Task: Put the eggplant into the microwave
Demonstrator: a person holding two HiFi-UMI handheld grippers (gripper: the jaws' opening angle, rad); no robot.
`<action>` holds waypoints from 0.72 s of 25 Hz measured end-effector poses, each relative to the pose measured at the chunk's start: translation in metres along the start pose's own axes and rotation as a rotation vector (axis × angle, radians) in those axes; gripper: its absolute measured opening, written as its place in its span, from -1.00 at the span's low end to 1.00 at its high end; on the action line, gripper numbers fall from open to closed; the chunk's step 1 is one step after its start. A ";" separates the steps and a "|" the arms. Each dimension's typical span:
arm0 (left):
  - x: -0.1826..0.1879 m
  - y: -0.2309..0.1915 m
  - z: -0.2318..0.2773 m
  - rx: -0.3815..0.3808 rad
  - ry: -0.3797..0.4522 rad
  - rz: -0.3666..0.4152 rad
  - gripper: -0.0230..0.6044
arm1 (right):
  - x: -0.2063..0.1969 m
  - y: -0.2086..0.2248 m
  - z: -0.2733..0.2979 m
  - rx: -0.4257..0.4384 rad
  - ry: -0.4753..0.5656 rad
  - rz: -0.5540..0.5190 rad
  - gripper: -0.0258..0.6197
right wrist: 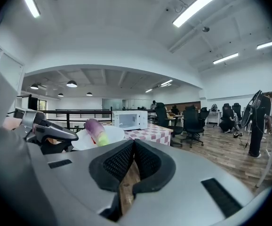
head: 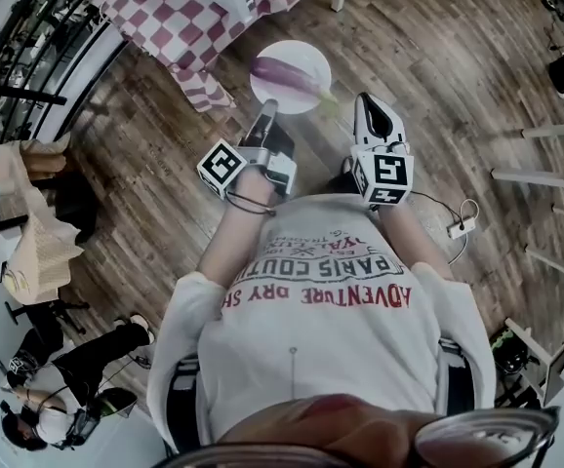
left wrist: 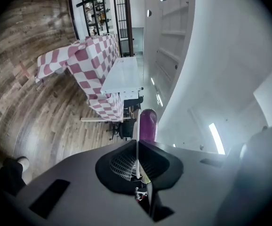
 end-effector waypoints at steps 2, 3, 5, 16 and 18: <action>-0.008 0.002 0.029 0.019 0.033 0.010 -0.82 | 0.008 0.033 0.020 0.021 0.007 -0.003 -0.84; -0.013 0.007 0.045 0.013 0.048 0.011 -0.82 | 0.014 0.050 0.030 0.033 0.010 -0.007 -0.84; -0.026 0.018 0.075 -0.009 0.071 -0.004 -0.82 | 0.026 0.081 0.044 0.053 0.011 -0.012 -0.84; -0.087 0.016 0.198 0.008 0.136 -0.042 -0.82 | 0.030 0.217 0.101 0.099 -0.032 0.004 -0.84; -0.088 0.013 0.215 0.018 0.132 -0.042 -0.82 | 0.029 0.231 0.113 0.095 -0.033 0.021 -0.84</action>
Point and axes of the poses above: the fingertips, and each gripper's own axes: z forward along the fingers, y to its right, x out of its top, the point moved 10 cm from there along -z, backward along the fingers, and after that the axes turned 1 degree about y, right-handed, at the moved point
